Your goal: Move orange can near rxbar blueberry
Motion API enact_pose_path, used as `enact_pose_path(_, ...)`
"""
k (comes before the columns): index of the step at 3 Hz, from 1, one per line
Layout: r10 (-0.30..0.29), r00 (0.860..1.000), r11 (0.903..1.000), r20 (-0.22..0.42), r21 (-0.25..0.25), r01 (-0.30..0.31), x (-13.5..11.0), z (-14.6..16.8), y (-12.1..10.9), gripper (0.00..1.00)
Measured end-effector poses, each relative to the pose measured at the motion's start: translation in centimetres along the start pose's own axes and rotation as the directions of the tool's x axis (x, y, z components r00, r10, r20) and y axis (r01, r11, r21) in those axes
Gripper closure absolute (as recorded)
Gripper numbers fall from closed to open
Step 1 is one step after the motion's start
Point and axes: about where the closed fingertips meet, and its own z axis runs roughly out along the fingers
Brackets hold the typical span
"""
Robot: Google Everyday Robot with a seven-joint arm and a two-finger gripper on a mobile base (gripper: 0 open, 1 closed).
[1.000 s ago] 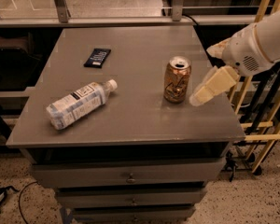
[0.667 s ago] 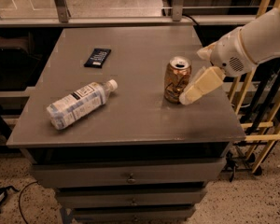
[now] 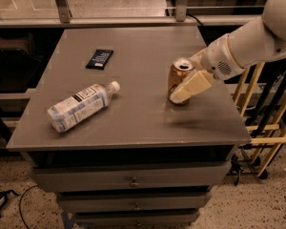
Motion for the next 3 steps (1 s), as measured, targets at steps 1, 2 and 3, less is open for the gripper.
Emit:
enact_pose_path(1,-0.004,1.0,0.9999,0.019,-0.011,0.004,-0.3,1.2,-0.4,0.42)
enact_pose_path(2,-0.004,0.998,0.9997,0.056,-0.025,0.006,-1.5,1.2,-0.7,0.65)
enact_pose_path(3,-0.088,0.99,0.9959,0.112,-0.011,0.09,-5.7,-1.1,-1.5,0.96)
